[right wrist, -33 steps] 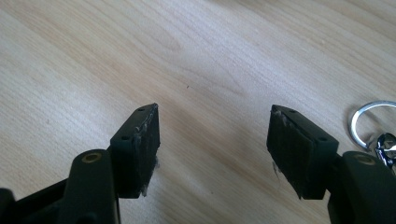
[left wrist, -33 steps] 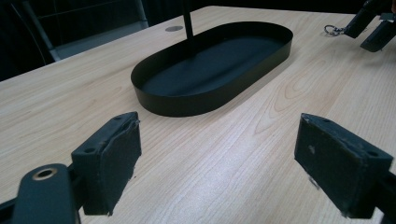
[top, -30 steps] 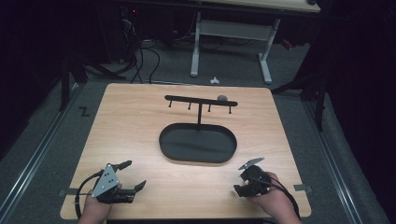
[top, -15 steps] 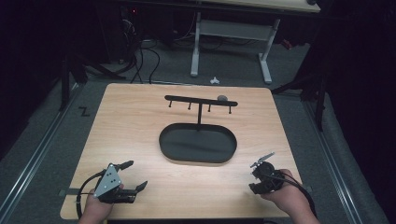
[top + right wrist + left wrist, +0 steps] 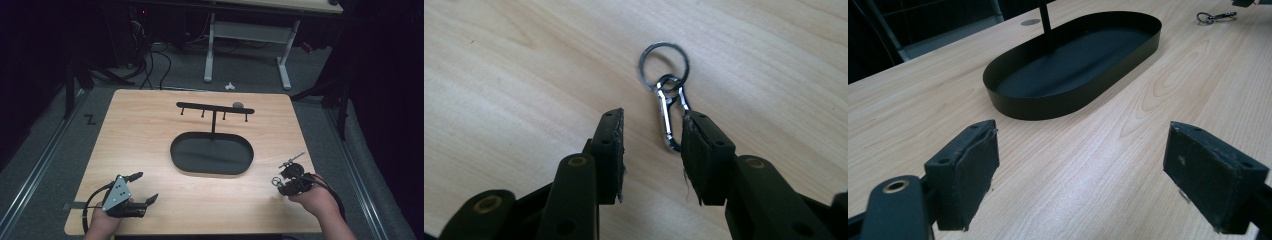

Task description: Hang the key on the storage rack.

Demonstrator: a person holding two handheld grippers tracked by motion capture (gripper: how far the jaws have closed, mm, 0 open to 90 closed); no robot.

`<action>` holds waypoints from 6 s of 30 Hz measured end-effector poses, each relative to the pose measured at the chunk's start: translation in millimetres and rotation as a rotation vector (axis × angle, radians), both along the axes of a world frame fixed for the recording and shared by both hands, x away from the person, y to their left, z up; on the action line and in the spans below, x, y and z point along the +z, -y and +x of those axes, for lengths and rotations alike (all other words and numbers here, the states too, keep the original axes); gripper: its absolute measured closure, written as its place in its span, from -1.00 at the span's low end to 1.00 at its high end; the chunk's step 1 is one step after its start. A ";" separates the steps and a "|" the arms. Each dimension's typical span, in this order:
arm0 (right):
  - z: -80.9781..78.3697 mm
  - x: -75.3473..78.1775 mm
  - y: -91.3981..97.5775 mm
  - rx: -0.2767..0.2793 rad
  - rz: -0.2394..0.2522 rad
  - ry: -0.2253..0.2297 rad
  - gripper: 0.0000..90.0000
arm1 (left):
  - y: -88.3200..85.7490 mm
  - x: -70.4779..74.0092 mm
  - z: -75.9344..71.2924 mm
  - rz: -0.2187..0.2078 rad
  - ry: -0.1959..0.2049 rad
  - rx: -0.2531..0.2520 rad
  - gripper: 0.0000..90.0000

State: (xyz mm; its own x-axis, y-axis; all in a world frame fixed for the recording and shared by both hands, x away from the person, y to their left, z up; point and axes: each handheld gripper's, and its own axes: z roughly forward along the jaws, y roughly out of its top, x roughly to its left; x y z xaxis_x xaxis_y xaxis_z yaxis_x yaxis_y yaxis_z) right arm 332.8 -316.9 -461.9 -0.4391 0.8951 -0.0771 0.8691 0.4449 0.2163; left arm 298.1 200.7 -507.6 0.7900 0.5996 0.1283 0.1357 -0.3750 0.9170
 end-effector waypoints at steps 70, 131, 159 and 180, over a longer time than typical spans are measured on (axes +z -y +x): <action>35.1 -14.3 -6.2 -0.004 -0.001 -0.038 0.80 | -4.8 -2.4 -4.4 0.032 -0.023 -0.003 -0.66; 7.8 41.1 -12.2 -0.073 0.121 0.126 0.97 | 3.1 -2.4 -2.9 0.046 -0.013 -0.019 -0.66; 20.7 64.3 -33.9 -0.073 0.133 0.069 0.97 | 1.1 -2.3 -3.8 0.043 -0.009 -0.014 -0.66; 42.5 82.1 -53.0 -0.052 0.143 0.080 0.97 | -8.1 -1.5 -7.2 0.035 -0.013 0.000 -0.66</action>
